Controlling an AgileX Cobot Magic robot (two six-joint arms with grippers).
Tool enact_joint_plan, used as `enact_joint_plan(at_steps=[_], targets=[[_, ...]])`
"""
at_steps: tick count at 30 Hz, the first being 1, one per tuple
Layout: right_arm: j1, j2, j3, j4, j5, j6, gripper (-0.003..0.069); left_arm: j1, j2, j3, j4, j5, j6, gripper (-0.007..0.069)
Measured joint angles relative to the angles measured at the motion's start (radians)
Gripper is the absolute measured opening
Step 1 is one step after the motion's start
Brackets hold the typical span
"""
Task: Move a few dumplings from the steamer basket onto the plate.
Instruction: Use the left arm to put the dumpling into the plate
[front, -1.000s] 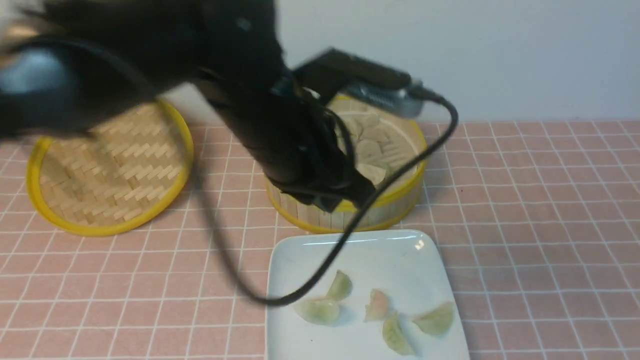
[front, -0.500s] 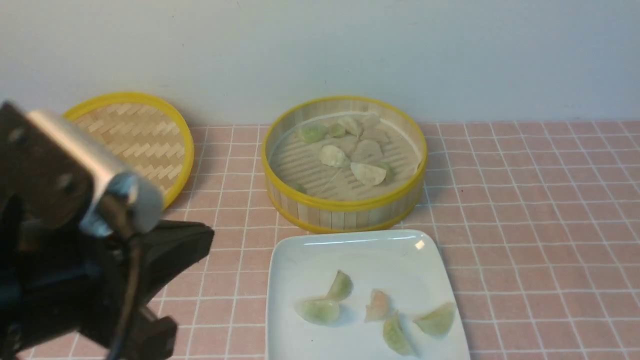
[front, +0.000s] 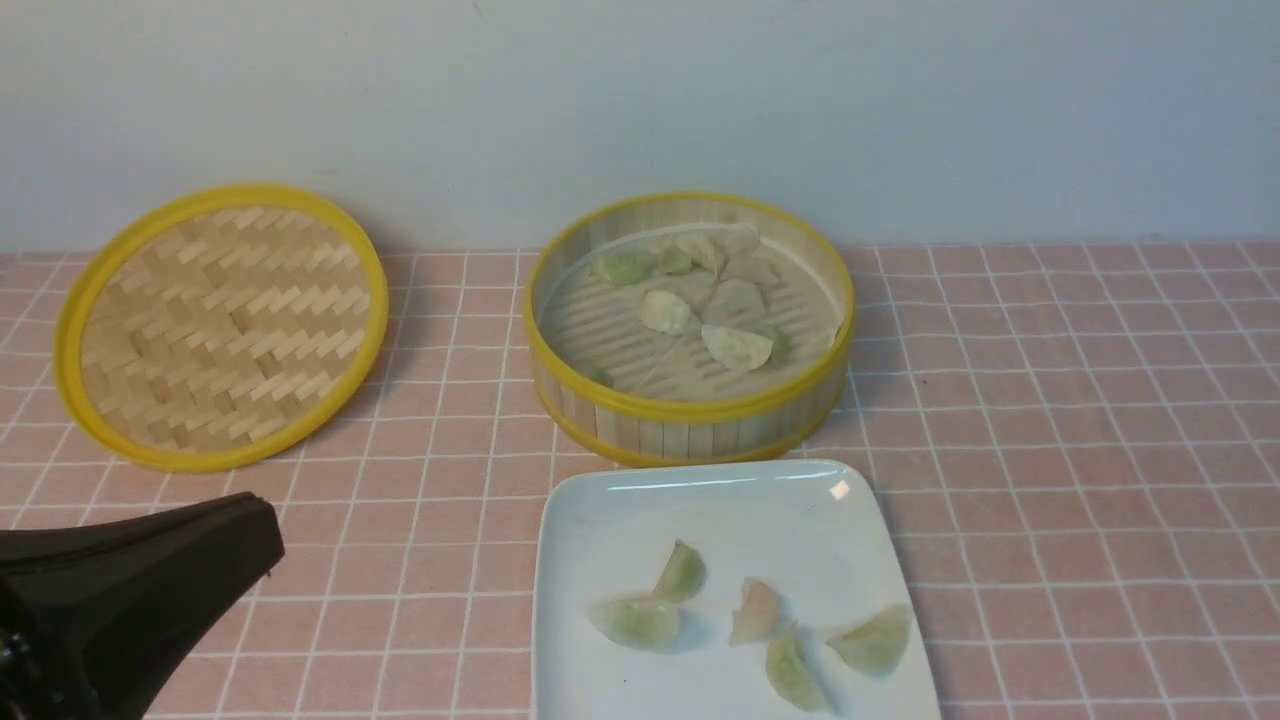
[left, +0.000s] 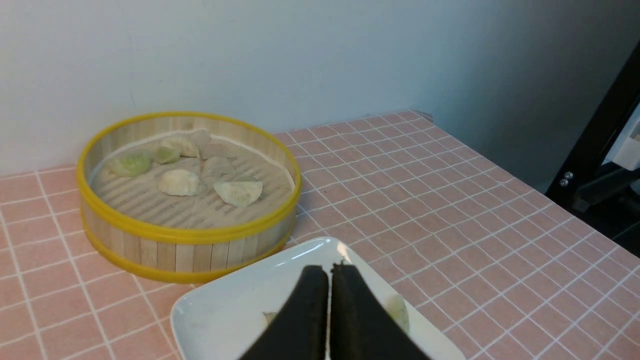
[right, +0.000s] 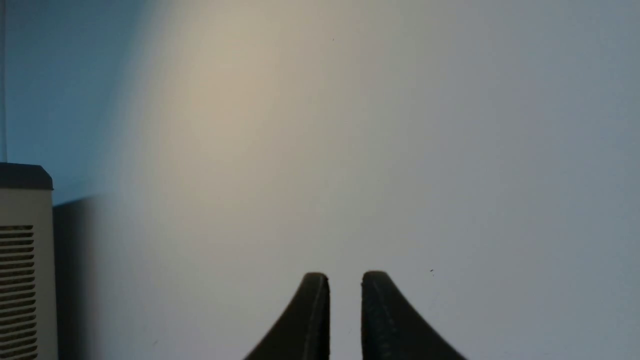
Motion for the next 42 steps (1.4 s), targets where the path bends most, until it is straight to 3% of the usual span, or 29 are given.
enact_joint_plan(at_steps=[10,18,27,29,34,42], targets=[[0.000,0.000,0.001,0.000,0.001,0.000,0.0087,0.000,0.000,0.000,-0.001,0.000,0.000,-0.0006],[0.000,0.000,0.001,0.000,0.001,0.000,0.0087,0.038,-0.029,0.037,0.118,0.000,0.035,-0.0006],[0.000,-0.001,0.001,0.000,0.001,0.001,0.0087,0.468,-0.317,0.342,0.149,-0.024,0.095,-0.0006],[0.000,-0.001,0.001,0.000,0.001,0.001,0.0087,0.517,-0.371,0.410,0.149,-0.025,0.111,-0.0006],[0.000,-0.001,0.002,0.000,0.001,0.001,0.0087,0.550,-0.442,0.532,0.149,-0.008,0.119,-0.0006],[0.000,-0.001,0.002,0.001,0.001,0.001,0.0087,0.550,-0.442,0.535,0.149,0.048,0.123,-0.0006]])
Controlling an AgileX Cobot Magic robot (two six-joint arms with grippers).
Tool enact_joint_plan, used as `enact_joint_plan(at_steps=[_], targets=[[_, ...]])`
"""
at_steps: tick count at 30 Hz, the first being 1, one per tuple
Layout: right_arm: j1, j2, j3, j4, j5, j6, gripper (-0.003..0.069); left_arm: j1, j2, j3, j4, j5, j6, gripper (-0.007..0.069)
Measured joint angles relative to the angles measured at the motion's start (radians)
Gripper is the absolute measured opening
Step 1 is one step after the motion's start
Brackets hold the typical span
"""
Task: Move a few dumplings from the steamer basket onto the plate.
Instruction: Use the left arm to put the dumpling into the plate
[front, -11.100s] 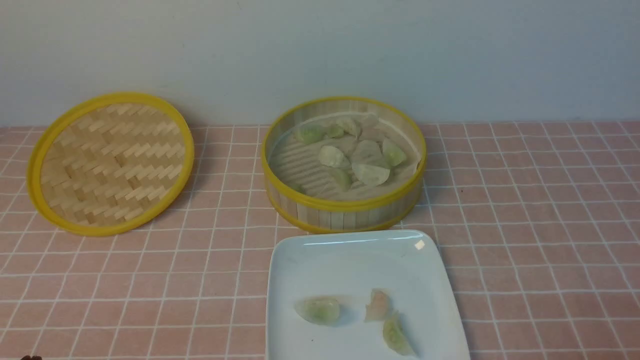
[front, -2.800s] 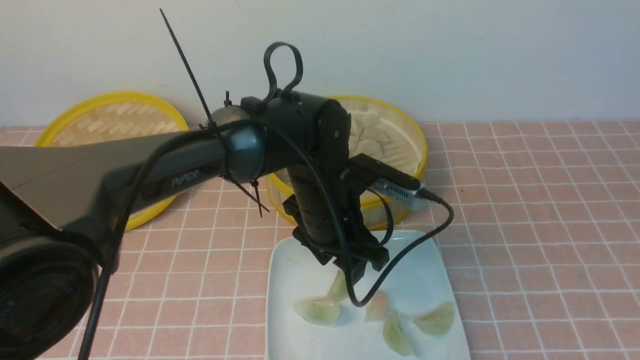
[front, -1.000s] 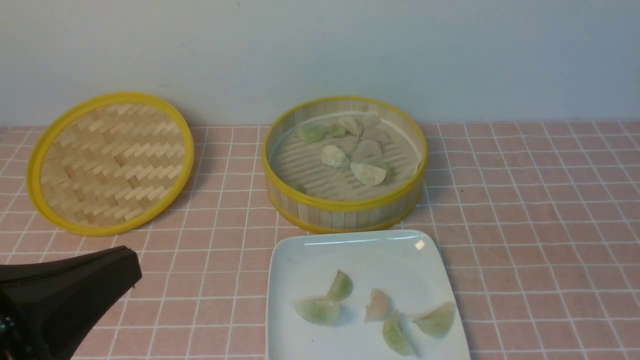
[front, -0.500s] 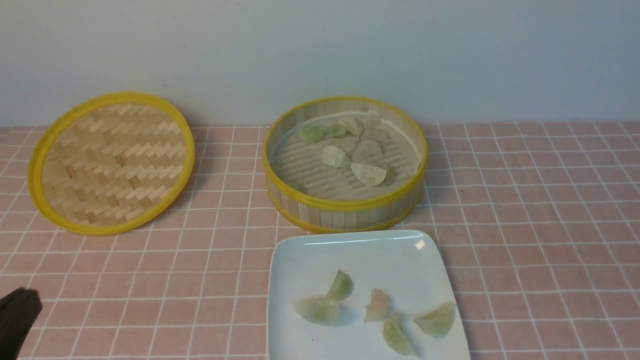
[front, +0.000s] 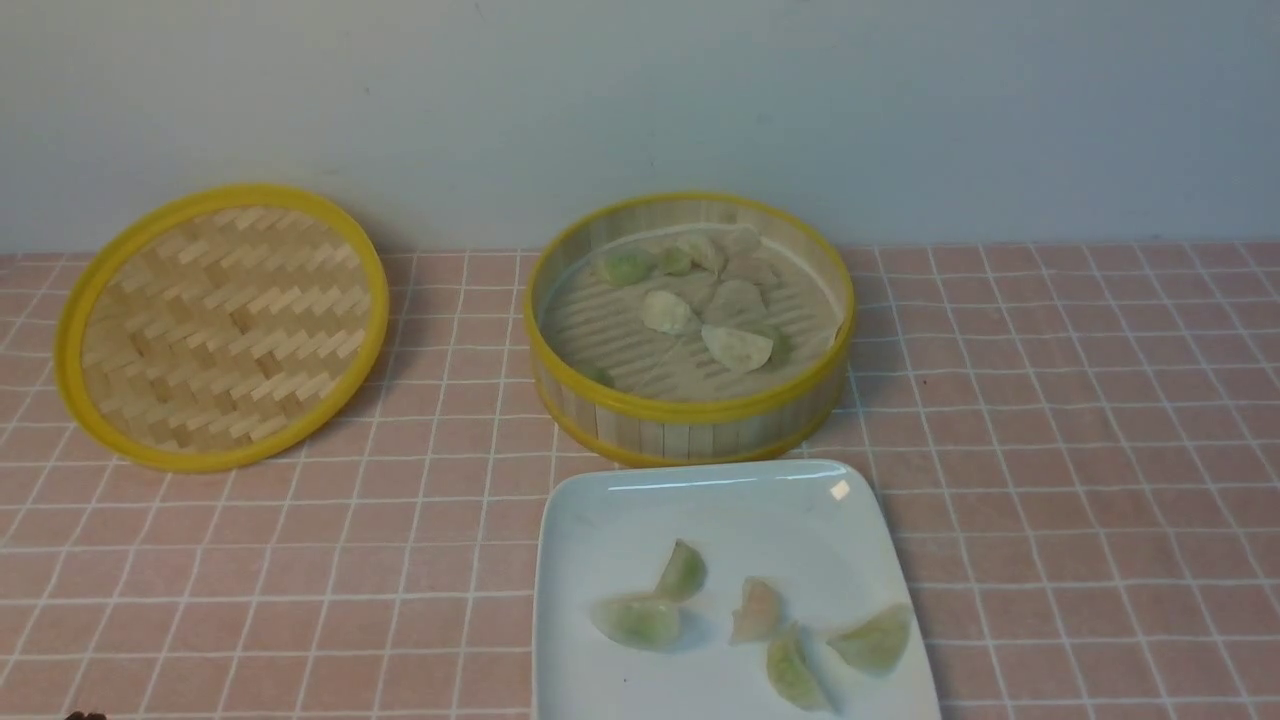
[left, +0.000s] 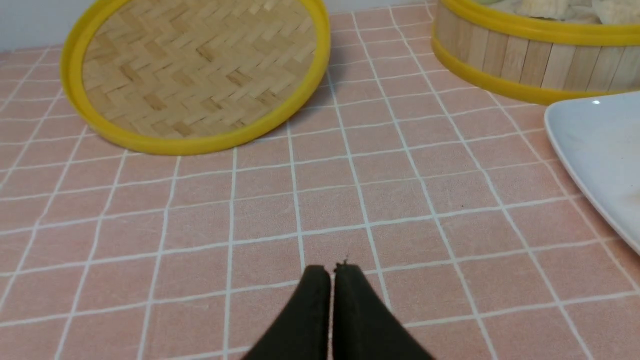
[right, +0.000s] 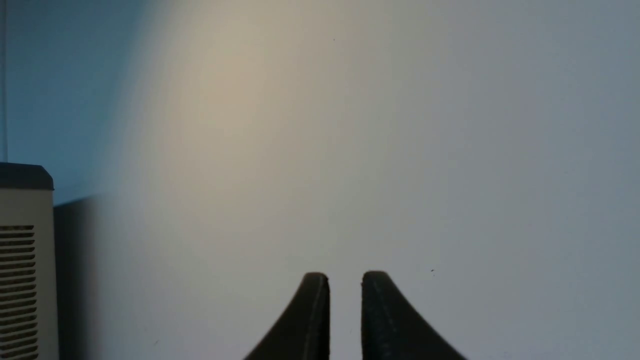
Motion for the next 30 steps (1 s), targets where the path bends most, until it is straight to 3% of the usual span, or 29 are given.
enact_joint_plan(at_steps=[25,30], targets=[[0.000,0.000,0.001,-0.005,0.000,-0.010,0.0087,0.000,0.000,0.000,0.000,0.000,0.002,-0.0006],[0.000,0.000,0.029,0.066,-0.004,-0.071,0.0087,0.000,0.000,0.000,0.000,0.000,0.002,-0.0006]])
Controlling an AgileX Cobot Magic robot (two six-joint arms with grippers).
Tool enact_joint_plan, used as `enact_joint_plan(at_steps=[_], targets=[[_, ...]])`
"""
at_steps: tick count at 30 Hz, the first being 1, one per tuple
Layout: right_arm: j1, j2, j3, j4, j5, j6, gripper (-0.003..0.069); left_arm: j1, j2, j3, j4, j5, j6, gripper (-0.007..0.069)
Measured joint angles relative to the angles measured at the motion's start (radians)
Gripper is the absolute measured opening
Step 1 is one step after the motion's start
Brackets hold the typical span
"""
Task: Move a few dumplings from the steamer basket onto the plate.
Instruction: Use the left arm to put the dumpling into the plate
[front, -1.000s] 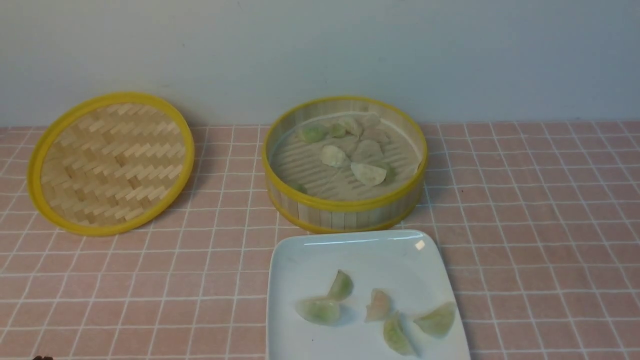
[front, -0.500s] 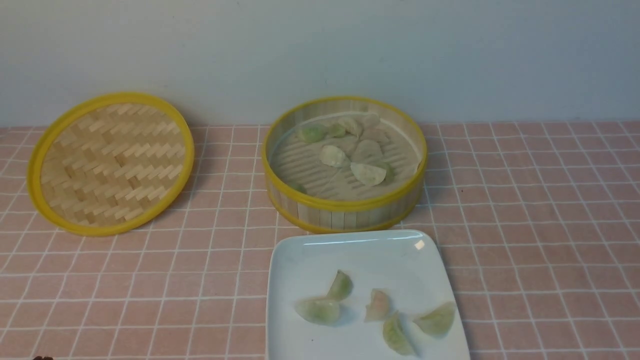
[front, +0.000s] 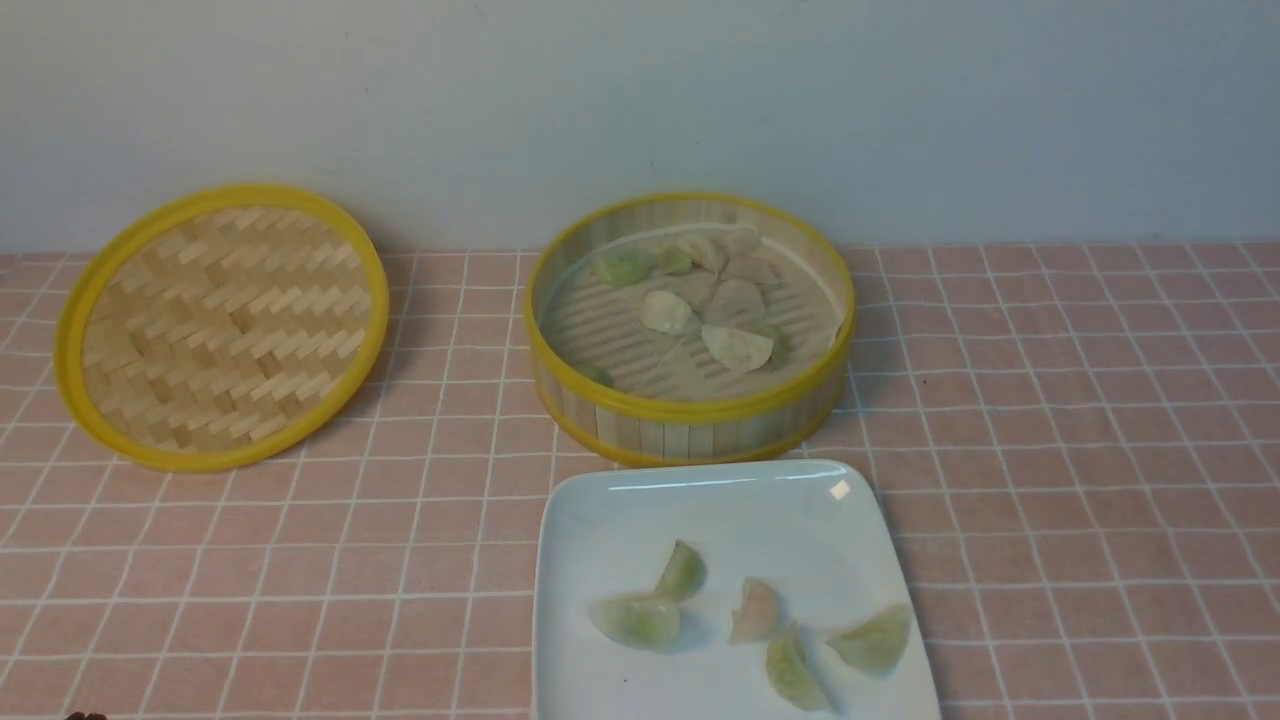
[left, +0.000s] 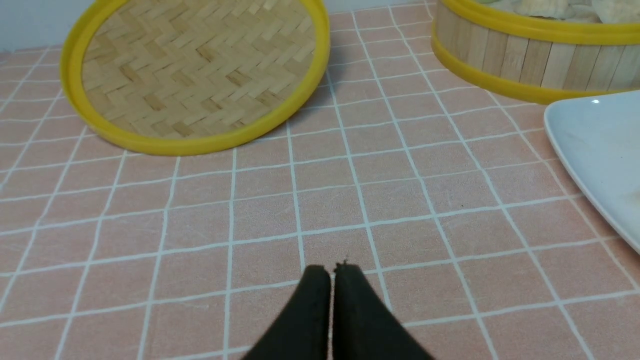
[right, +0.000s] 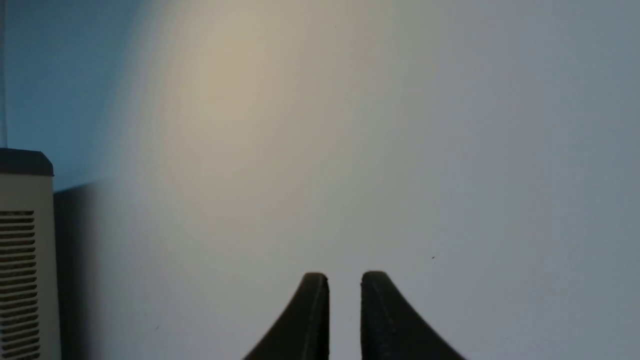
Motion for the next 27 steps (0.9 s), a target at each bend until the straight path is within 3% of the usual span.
enact_joint_plan(at_steps=[5,12,22,27], targets=[[0.000,0.000,0.059,0.142,0.006,-0.147,0.0087,0.000,0.000,0.000,0.000,0.000,0.000,-0.0006],[-0.011,0.000,0.149,0.159,0.037,-0.196,0.0087,0.000,0.000,0.000,0.000,0.000,0.000,-0.0006],[-0.380,0.000,0.451,0.103,0.186,-0.214,0.0087,0.000,0.000,0.000,0.000,0.000,0.000,-0.0006],[-0.445,0.002,0.516,0.100,0.200,-0.211,0.0087,0.000,0.000,0.000,0.000,0.001,0.000,-0.0006]])
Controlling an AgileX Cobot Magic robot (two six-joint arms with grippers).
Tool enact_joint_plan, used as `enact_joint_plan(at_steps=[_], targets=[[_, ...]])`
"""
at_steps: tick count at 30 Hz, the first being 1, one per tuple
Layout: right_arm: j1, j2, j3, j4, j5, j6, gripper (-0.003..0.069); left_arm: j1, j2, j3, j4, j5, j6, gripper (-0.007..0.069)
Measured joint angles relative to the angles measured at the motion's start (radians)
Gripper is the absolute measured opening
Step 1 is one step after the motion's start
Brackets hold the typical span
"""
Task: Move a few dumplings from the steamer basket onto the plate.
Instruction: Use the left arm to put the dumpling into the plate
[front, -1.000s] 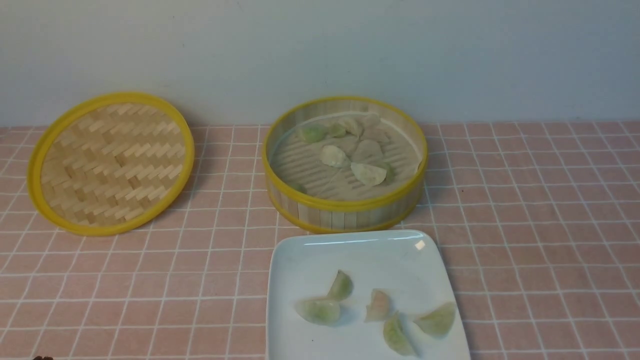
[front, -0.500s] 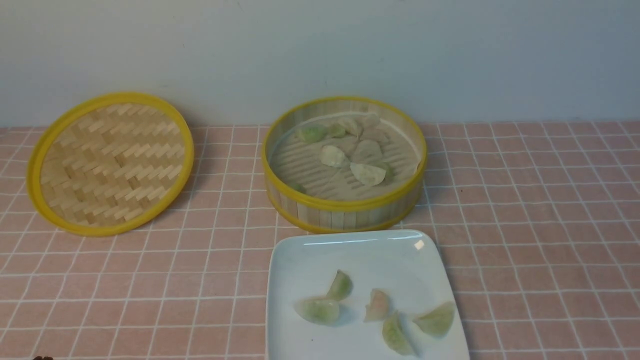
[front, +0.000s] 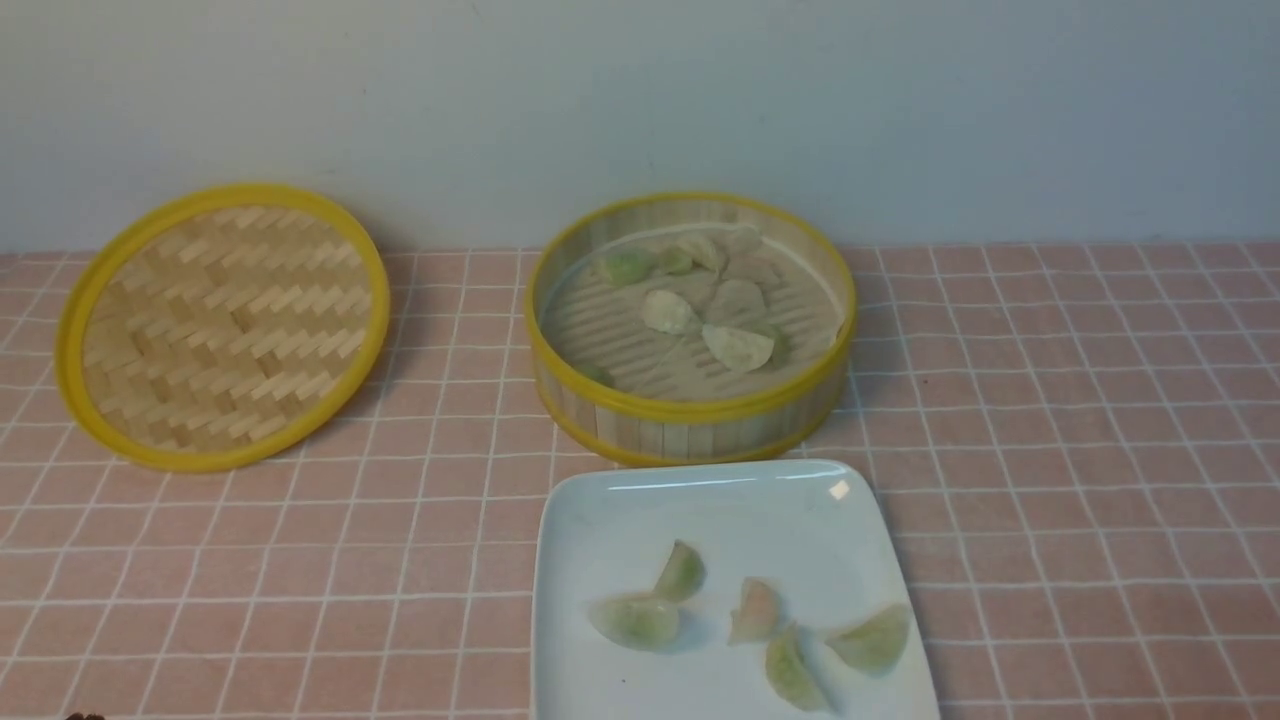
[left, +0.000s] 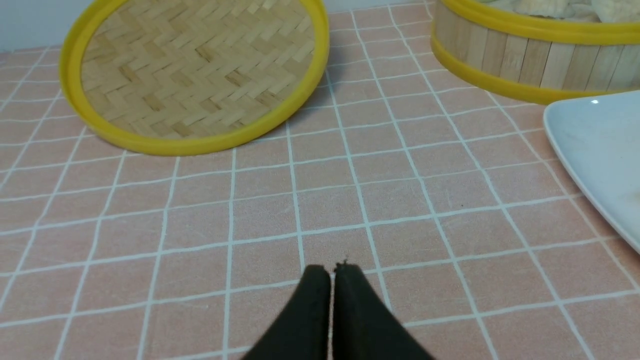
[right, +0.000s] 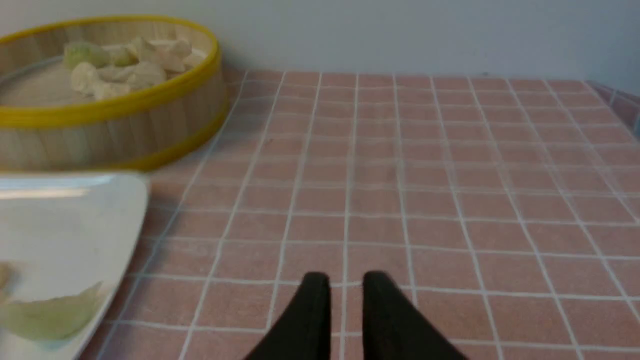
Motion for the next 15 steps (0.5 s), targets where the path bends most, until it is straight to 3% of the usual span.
enact_joint_plan(at_steps=[15], targets=[[-0.007,0.000,0.000,0.003,-0.005,0.000,0.0087,0.000,0.000,0.000,0.000,0.000,0.000,-0.0006]])
